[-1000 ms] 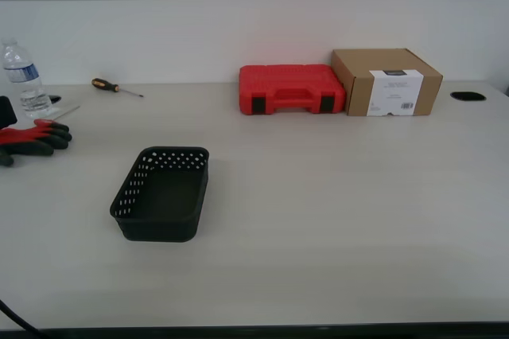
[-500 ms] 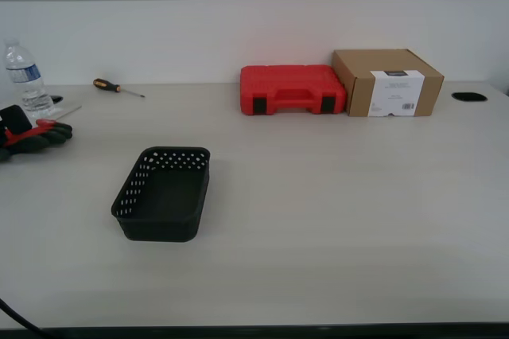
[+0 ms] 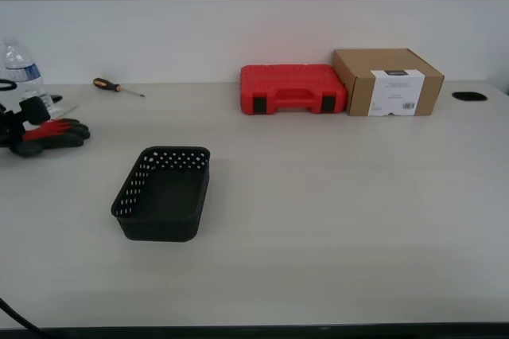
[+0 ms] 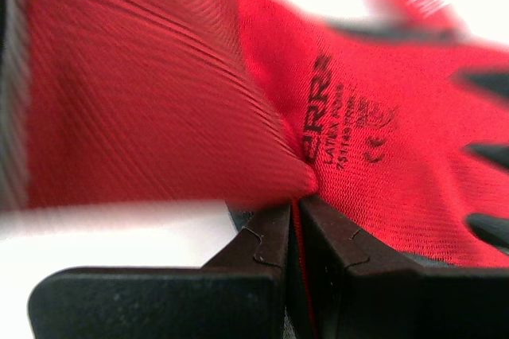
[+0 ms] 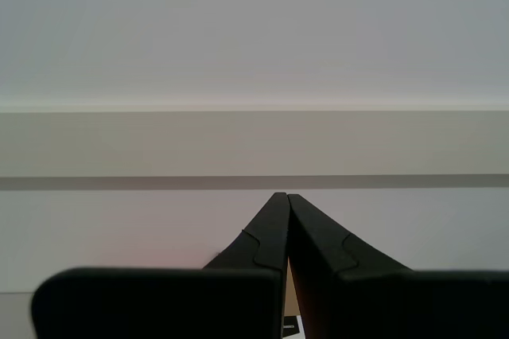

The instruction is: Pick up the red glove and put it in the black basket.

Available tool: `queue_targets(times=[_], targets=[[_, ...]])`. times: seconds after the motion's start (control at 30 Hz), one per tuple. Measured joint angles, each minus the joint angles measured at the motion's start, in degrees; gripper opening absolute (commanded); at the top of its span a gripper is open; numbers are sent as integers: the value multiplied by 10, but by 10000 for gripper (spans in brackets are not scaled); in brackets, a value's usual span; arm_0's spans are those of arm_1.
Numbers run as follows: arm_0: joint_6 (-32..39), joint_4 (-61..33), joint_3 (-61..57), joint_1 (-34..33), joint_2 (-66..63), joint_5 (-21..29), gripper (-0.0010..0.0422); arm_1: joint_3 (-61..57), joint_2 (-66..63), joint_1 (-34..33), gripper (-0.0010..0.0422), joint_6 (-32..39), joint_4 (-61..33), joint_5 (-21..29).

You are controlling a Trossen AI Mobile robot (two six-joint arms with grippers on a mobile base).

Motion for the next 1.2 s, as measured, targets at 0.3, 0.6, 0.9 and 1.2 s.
queue_targets(times=[0.3,0.6,0.9,1.2], targets=[[0,-3,0,0,0,-1,0,-42,-134,-37,-1,12,-49,-24],[0,-3,0,0,0,-1,0,-186,-283,-83,-1,13,-48,-33],[0,-5,0,1,0,-1,0,-387,-513,-135,-1,-7,-40,-37],[0,-14,0,0,0,-1,0,-454,-596,-307,-1,-44,-40,-32]])
